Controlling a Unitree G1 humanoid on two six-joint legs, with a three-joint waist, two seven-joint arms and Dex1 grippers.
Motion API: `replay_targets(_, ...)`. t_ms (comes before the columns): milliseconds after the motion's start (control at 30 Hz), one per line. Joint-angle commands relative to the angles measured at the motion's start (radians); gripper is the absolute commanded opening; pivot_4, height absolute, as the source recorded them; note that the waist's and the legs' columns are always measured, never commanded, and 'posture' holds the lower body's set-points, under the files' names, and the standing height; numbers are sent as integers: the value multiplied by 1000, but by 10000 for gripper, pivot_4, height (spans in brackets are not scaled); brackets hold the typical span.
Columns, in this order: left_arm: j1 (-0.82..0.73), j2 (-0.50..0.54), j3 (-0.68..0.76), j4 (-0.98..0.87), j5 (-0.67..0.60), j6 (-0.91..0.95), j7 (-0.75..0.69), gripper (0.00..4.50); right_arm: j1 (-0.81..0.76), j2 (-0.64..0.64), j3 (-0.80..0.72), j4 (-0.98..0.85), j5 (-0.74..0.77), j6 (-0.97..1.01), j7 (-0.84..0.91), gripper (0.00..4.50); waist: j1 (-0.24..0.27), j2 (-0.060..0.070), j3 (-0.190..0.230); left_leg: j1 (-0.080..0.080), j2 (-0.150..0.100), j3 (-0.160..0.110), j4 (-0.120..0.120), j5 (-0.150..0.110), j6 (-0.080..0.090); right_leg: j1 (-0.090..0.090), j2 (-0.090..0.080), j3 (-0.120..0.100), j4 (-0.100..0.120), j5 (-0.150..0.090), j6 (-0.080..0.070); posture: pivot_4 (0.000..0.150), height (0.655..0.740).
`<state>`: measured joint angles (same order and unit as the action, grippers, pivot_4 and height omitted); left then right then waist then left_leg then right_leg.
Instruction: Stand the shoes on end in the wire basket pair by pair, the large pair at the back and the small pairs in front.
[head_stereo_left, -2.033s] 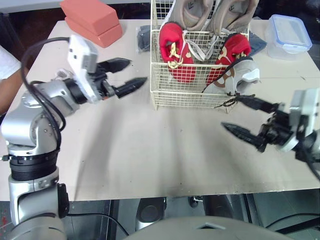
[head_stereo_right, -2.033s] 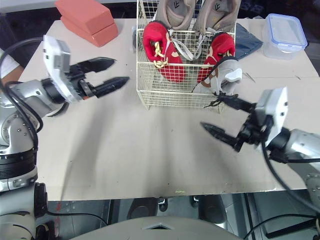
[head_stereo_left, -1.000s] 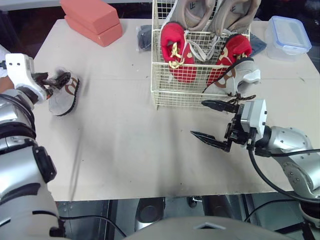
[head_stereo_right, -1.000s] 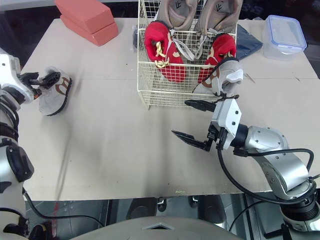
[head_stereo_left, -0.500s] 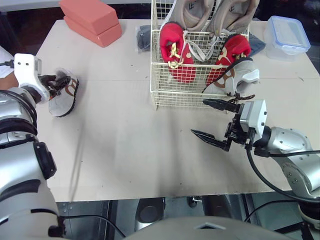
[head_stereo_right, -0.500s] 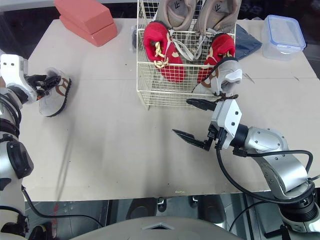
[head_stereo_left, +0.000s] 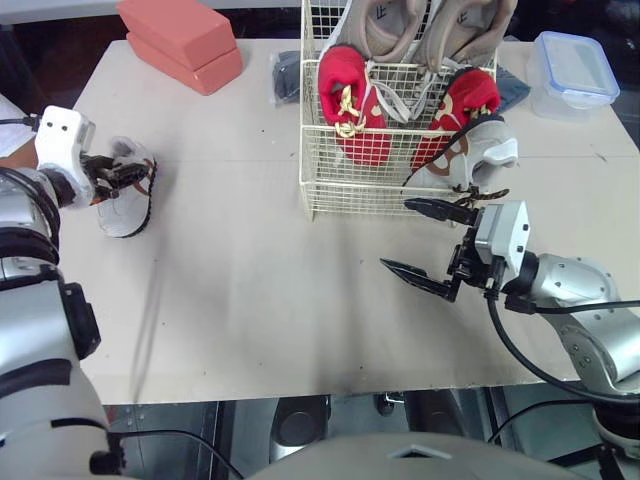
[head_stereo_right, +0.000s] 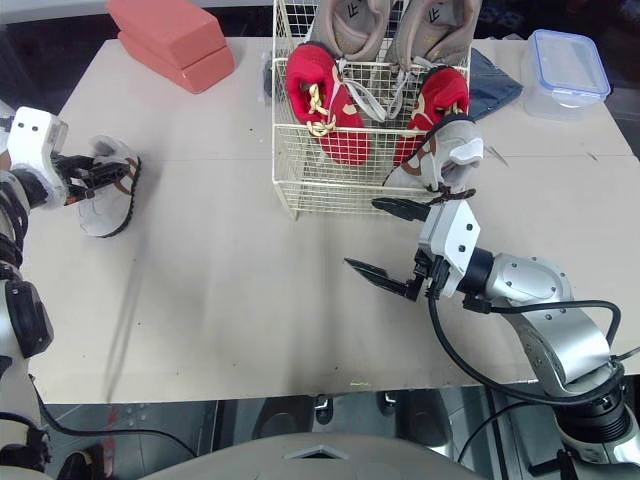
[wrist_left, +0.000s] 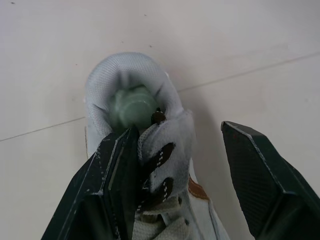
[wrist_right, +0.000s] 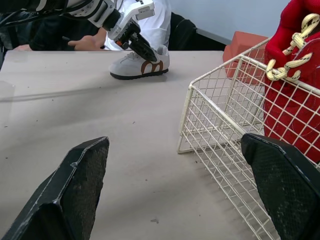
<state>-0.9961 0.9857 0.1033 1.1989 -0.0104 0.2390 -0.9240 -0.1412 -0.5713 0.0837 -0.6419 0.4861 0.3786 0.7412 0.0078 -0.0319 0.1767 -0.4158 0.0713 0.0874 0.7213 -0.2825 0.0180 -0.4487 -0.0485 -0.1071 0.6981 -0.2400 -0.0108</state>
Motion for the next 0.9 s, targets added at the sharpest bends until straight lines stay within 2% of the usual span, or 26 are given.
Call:
replay_targets(33, -11, 25, -26, 19, 32, 47, -26, 28699, -14, 6, 3, -11, -10, -32, 9, 41762, -1, 0, 0, 0, 0, 0, 0, 0, 0, 0, 0, 0, 0, 0, 0, 1500, 6860)
replay_targets(100, -21, 26, -32, 26, 40, 59, -30, 28699, -14, 8, 6, -8, -14, -37, 10, 41762, -1, 0, 0, 0, 0, 0, 0, 0, 0, 0, 0, 0, 0, 0, 0, 1500, 6860)
replay_targets(133, -27, 26, -33, 29, 41, 67, -32, 23385, -14, 9, 7, -6, -16, -40, 10, 41762, -2, 0, 0, 0, 0, 0, 0, 0, 0, 0, 0, 0, 0, 0, 0, 1500, 6860)
replay_targets(167, -31, 26, -37, 31, 44, 72, -36, 21822, -15, 9, 7, -5, -18, -42, 10, 41762, -2, 0, 0, 0, 0, 0, 0, 0, 0, 0, 0, 0, 0, 0, 0, 1500, 6860)
replay_targets(267, -37, 27, -44, 38, 52, 83, -45, 8429, -15, 13, 8, -4, -23, -46, 10, 41762, -2, 0, 0, 0, 0, 0, 0, 0, 0, 0, 0, 0, 0, 0, 0, 1500, 6860)
replay_targets(333, -37, 29, -48, 40, 56, 84, -55, 1472, -13, 14, 7, -4, -24, -47, 11, 41762, -1, 0, 0, 0, 0, 0, 0, 0, 0, 0, 0, 0, 0, 0, 0, 1500, 6860)
replay_targets(367, -36, 31, -48, 42, 57, 84, -62, 329, -12, 15, 7, -4, -25, -48, 11, 41762, -2, 0, 0, 0, 0, 0, 0, 0, 0, 0, 0, 0, 0, 0, 0, 1500, 6860)
replay_targets(600, -22, 46, -34, 36, 55, 65, -66, 321, -9, 25, 1, -4, -21, -53, 8, 41762, -4, 0, 0, 0, 0, 0, 0, 0, 0, 0, 0, 1, 0, 1, -1, 1500, 6860)
replay_targets(767, -8, 61, 35, -26, -12, 38, -64, 321, -11, 31, -15, -10, -5, -50, 3, 41762, -8, 0, 0, 0, 0, 0, 0, 0, 0, 0, 0, 1, 0, 1, -1, 1500, 6860)
replay_targets(900, 102, 47, 179, -266, -171, 101, -116, 321, -14, 37, -32, -6, 18, -49, 0, 41762, -9, -1, 0, -1, 1, -1, 1, 0, 0, 0, -1, 0, 0, 1, -1, 1500, 6860)
